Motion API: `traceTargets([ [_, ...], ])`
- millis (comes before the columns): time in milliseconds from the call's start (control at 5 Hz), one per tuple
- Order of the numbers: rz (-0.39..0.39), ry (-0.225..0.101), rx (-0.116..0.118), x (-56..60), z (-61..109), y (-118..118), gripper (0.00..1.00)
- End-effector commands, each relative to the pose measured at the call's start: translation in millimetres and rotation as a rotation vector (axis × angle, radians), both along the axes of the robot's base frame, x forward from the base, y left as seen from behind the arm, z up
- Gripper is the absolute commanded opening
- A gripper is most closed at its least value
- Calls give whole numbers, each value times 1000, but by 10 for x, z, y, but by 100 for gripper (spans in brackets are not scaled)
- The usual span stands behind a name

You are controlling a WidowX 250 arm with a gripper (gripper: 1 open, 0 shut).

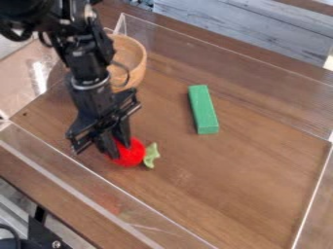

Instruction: Move the red object to the right side of the table

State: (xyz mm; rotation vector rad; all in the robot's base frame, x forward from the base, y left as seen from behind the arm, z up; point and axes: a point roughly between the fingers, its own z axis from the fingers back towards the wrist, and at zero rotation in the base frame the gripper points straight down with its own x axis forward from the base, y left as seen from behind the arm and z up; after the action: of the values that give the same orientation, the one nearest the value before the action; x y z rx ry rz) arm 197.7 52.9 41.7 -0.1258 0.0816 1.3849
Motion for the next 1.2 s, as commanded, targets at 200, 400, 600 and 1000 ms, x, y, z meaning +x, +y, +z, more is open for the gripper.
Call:
traceTargets([
  [200,-243,-178,49,337,660,-252,0],
  [400,-405,-222,40,553,726,-562,0],
  [600,-462,-280,36,620,697,-793,0],
  [1000,-502,-381,119,556,849,-869,0],
])
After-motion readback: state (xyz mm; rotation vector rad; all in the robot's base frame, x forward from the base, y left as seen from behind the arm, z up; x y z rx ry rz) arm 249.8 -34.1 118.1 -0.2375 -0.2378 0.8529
